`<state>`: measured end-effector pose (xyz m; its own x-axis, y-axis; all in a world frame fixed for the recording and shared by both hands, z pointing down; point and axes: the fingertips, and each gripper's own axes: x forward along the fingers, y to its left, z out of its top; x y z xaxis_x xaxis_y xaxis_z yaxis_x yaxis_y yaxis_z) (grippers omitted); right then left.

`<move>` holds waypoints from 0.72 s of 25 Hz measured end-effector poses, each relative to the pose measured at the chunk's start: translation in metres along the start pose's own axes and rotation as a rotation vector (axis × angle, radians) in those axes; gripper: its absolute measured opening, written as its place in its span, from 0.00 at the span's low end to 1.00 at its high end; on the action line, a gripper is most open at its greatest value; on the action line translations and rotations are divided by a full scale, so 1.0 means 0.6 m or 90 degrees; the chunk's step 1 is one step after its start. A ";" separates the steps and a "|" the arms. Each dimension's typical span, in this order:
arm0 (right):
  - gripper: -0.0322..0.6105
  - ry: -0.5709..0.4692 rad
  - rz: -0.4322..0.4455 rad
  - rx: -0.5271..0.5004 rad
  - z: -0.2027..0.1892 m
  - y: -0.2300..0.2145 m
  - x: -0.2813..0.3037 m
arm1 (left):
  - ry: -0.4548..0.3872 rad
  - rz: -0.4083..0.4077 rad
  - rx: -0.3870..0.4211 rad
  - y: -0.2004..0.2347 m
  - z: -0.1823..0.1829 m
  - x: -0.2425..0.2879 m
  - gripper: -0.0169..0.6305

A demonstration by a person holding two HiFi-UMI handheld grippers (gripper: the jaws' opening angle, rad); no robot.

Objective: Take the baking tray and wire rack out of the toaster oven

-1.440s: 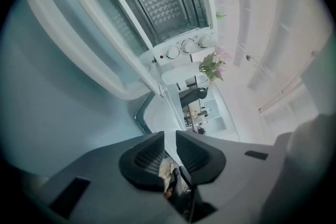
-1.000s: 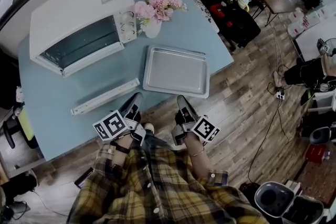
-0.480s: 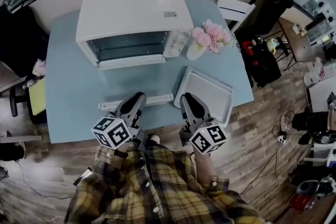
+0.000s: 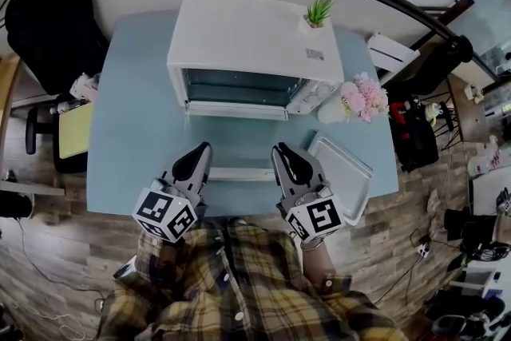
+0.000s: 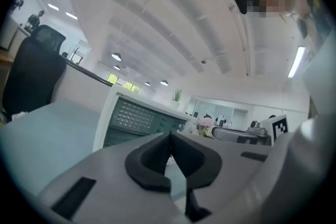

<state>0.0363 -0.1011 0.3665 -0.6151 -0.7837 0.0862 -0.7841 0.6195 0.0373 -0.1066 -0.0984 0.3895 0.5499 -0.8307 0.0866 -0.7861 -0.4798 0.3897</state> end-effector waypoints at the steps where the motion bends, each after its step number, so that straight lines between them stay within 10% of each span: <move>1: 0.11 0.001 0.002 0.001 0.000 0.004 0.007 | -0.001 0.002 0.017 0.006 0.006 -0.004 0.01; 18: 0.05 0.033 -0.051 0.040 -0.034 0.022 0.023 | 0.038 -0.019 0.078 0.039 -0.003 -0.005 0.01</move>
<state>0.0193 -0.1027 0.3888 -0.5459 -0.8267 0.1361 -0.8355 0.5492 -0.0155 -0.1261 -0.1065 0.3997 0.5866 -0.7989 0.1325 -0.7956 -0.5379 0.2788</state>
